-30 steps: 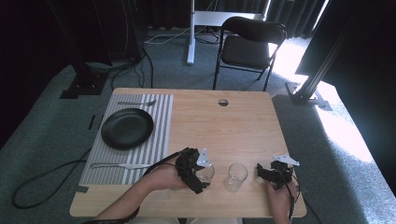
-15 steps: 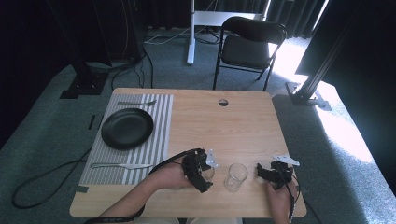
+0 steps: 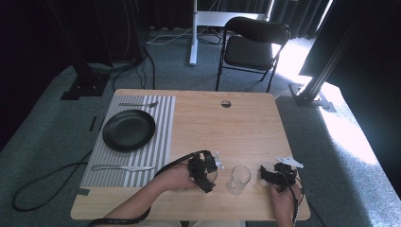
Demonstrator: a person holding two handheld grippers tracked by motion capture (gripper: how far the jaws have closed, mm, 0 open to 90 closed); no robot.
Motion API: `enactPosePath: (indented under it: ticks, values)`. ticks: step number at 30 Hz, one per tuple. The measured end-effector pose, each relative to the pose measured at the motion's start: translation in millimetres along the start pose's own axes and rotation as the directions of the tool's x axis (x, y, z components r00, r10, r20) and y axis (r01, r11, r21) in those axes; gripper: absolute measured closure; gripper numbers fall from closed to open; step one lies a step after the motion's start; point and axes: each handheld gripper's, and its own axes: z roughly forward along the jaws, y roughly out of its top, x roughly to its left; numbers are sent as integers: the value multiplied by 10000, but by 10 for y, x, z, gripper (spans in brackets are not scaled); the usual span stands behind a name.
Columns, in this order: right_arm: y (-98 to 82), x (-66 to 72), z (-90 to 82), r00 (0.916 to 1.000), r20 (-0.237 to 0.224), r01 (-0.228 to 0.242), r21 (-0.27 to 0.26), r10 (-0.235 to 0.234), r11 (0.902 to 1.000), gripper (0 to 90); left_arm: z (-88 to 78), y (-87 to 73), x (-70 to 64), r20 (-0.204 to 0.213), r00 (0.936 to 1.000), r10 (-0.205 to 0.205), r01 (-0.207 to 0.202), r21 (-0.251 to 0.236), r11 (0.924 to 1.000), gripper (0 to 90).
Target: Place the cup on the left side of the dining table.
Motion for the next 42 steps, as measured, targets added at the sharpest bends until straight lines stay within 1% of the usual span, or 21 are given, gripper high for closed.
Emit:
enactPosePath:
  ticks: [4, 8, 9, 10, 11, 12, 14, 15, 17, 21, 23, 28, 30, 33, 34, 36, 38, 39, 40, 41, 42]
  values:
    - [0, 0, 0, 10000, 5, -6, -4, 6, 10000, 141, -1, 26, -20, -83, 9999, 108, -107, 100, 9999, 286]
    - [0, -1, 0, 10000, 6, -5, -4, 6, 10000, 141, -1, 39, -19, -123, 9999, 90, -88, 182, 9998, 288]
    - [0, -1, 0, 10000, 6, -7, -5, 7, 10000, 141, -5, 43, -21, -86, 9997, 227, -225, 223, 9995, 288]
    - [0, -1, 0, 10000, 7, -6, -4, 6, 10000, 141, -5, 45, -9, -71, 10000, 42, -40, 201, 9998, 288]
    - [0, 0, 0, 10000, 6, -8, -5, 8, 10000, 141, -7, 45, -5, -82, 9999, 77, -75, 172, 9998, 288]
    - [0, -1, 0, 10000, 6, -5, -6, 5, 10000, 141, -14, 44, -10, -256, 9996, 111, -110, 63, 9999, 288]
    - [0, -1, 0, 10000, 7, -1, -7, 1, 10000, 141, -37, 49, 6, -342, 9994, 78, -79, -39, 10000, 289]
    - [0, -1, 0, 10000, 9, -5, -5, 5, 10000, 141, -49, 52, 24, -323, 9994, -117, 112, -148, 9998, 289]
    - [0, -1, 0, 10000, 10, -4, -5, 4, 10000, 141, -70, 59, 47, -346, 9991, -228, 217, -318, 9993, 289]
    - [0, 0, -1, 10000, 9, -10, -2, 10, 10000, 141, -102, 88, 96, -395, 9987, -328, 316, -307, 9990, 289]
    - [0, 0, -1, 10000, 7, -20, 1, 20, 10000, 141, -130, 104, 133, -571, 9968, -565, 543, -401, 9977, 289]
    - [0, -2, 0, 10000, 10, 12, -13, -12, 10000, 141, -150, 118, 203, -531, 9964, -667, 646, -405, 9971, 289]
    - [0, -2, -2, 10000, 6, 6, 0, -6, 10000, 142, -163, 114, 245, -653, 9943, -847, 818, -452, 9956, 289]
    - [0, -2, -2, 10000, 7, 2, -4, -2, 10000, 142, -195, 87, 328, -691, 9910, -1149, 1109, -591, 9921, 289]
    - [0, -2, -2, 10000, 7, 2, -4, -2, 10000, 142, -208, 74, 358, -707, 9882, -1360, 1311, -693, 9889, 289]
    - [0, -2, -1, 10000, 9, 2, -6, -2, 10000, 142, -232, 47, 410, -812, 9839, -1589, 1521, -844, 9848, 289]
    - [0, -1, -1, 10000, 11, -4, -15, 4, 10000, 142, -252, 22, 457, -906, 9811, -1711, 1639, -820, 9831, 289]
    - [0, -1, -1, 10000, 8, -5, -17, 5, 10000, 141, -262, 10, 479, -972, 9781, -1839, 1762, -823, 9809, 289]
    - [0, -1, -1, 10000, 8, -5, -17, 5, 10000, 141, -271, -1, 501, -990, 9779, -1843, 1775, -735, 9814, 289]
    - [0, -1, -1, 10000, 12, 1, -14, -1, 10000, 142, -280, -18, 526, -1026, 9747, -1987, 1911, -794, 9784, 289]
    - [0, -2, 0, 10000, 11, 12, -19, -12, 10000, 142, -290, -34, 547, -1038, 9745, -1987, 1918, -728, 9787, 289]
